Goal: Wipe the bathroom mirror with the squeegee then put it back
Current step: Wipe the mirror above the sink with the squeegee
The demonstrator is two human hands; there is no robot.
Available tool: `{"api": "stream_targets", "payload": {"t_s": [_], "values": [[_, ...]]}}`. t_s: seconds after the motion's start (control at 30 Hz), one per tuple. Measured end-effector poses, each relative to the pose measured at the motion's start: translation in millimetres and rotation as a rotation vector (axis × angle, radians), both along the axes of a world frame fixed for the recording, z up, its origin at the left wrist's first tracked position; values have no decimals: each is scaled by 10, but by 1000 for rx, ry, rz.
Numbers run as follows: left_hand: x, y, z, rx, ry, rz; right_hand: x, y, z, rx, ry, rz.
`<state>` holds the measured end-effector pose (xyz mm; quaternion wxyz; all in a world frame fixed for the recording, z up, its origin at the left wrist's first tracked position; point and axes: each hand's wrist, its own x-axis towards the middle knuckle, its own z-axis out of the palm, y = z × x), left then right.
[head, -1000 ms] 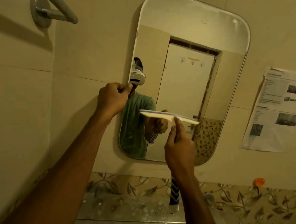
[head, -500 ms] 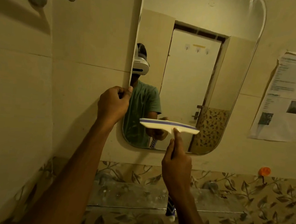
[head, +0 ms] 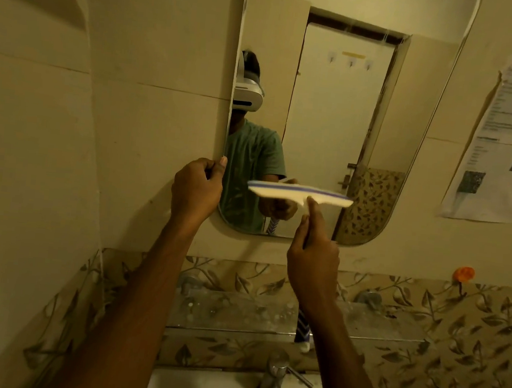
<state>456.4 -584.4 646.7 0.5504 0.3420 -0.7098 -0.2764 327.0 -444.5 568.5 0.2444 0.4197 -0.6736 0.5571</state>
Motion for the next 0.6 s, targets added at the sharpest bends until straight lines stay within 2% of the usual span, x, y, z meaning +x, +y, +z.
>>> {"api": "stream_targets", "payload": {"t_s": [0.13, 0.43, 0.6], "values": [[9, 12, -48, -5, 11, -13, 91, 71, -349, 74, -50, 1], [21, 11, -59, -6, 21, -35, -36, -7, 198, -45, -44, 33], [20, 3, -70, -1, 27, -36, 18, 37, -114, 34, -25, -30]]}}
